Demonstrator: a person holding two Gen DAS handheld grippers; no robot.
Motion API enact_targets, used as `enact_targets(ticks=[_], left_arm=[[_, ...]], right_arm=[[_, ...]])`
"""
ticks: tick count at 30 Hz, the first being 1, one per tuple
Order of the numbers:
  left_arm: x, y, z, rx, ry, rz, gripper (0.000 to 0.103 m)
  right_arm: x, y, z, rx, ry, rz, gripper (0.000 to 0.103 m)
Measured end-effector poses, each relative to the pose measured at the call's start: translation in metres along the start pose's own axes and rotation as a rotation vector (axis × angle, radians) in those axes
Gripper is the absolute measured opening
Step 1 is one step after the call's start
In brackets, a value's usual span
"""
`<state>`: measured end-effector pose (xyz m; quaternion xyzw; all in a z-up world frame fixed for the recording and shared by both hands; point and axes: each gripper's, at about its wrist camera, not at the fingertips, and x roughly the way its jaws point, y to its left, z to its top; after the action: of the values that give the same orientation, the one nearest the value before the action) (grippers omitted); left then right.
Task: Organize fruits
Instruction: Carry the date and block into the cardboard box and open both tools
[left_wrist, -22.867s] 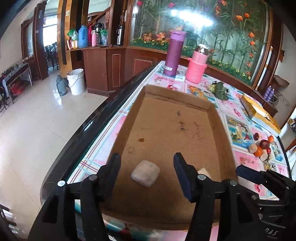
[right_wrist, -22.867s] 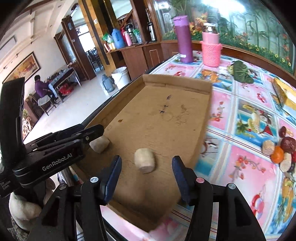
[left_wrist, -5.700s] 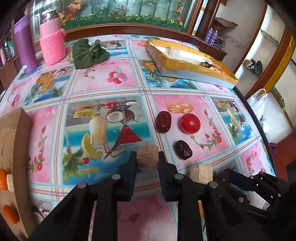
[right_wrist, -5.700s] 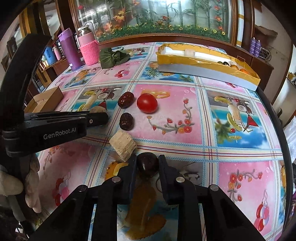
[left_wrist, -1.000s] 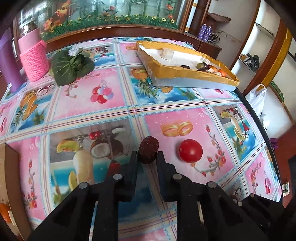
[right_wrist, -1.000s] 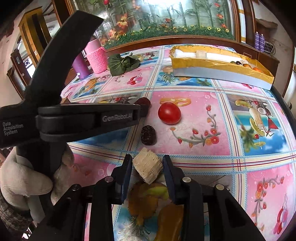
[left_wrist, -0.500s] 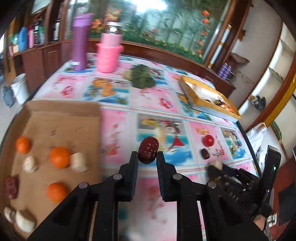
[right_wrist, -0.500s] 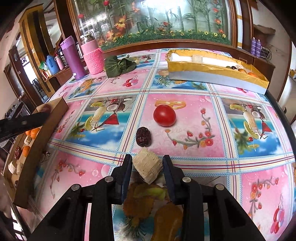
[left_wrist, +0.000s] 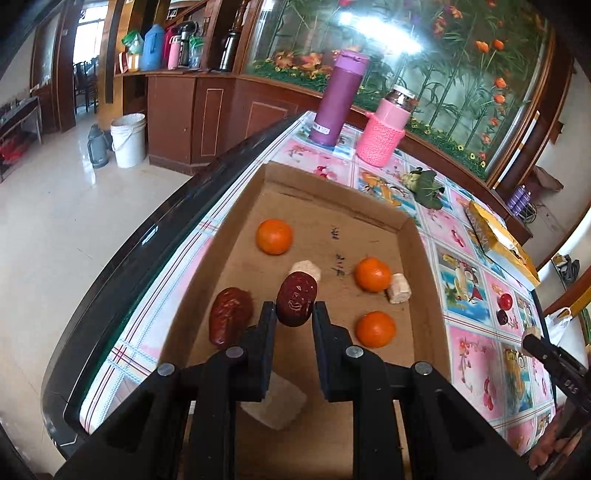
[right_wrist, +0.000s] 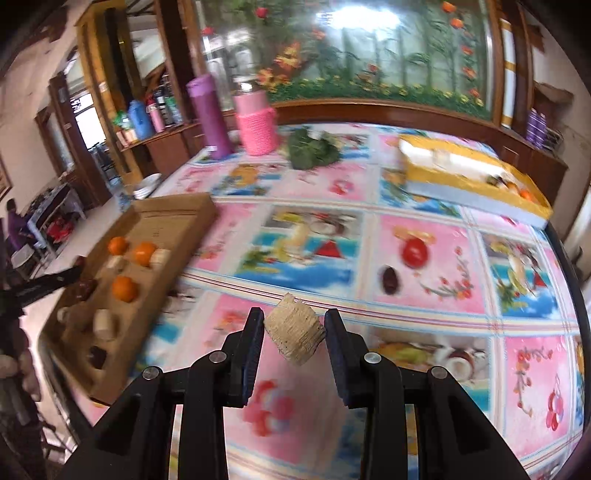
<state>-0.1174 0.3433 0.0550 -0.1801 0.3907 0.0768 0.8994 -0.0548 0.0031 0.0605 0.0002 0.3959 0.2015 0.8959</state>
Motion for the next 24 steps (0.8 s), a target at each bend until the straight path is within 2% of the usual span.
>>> enact_targets(ticks=[4, 9, 14, 19, 24], left_arm=[[0.003, -0.004, 0.015, 0.062, 0.009, 0.006, 0.019], [0.020, -0.018, 0.037, 0.146, 0.058, 0.023, 0.019], [0.038, -0.013, 0.039, 0.182, 0.107, 0.083, 0.019], [0.037, -0.001, 0.029, 0.179, 0.127, 0.073, 0.019], [0.036, -0.009, 0.021, 0.205, 0.124, 0.062, 0.019]], right_arm=[[0.010, 0.049, 0.019, -0.063, 0.014, 0.105, 0.037], [0.045, 0.110, 0.035, -0.125, 0.076, 0.225, 0.037], [0.081, 0.147, 0.031, -0.186, 0.139, 0.235, 0.037], [0.094, 0.163, 0.021, -0.240, 0.173, 0.210, 0.037], [0.098, 0.170, 0.014, -0.259, 0.182, 0.194, 0.037]])
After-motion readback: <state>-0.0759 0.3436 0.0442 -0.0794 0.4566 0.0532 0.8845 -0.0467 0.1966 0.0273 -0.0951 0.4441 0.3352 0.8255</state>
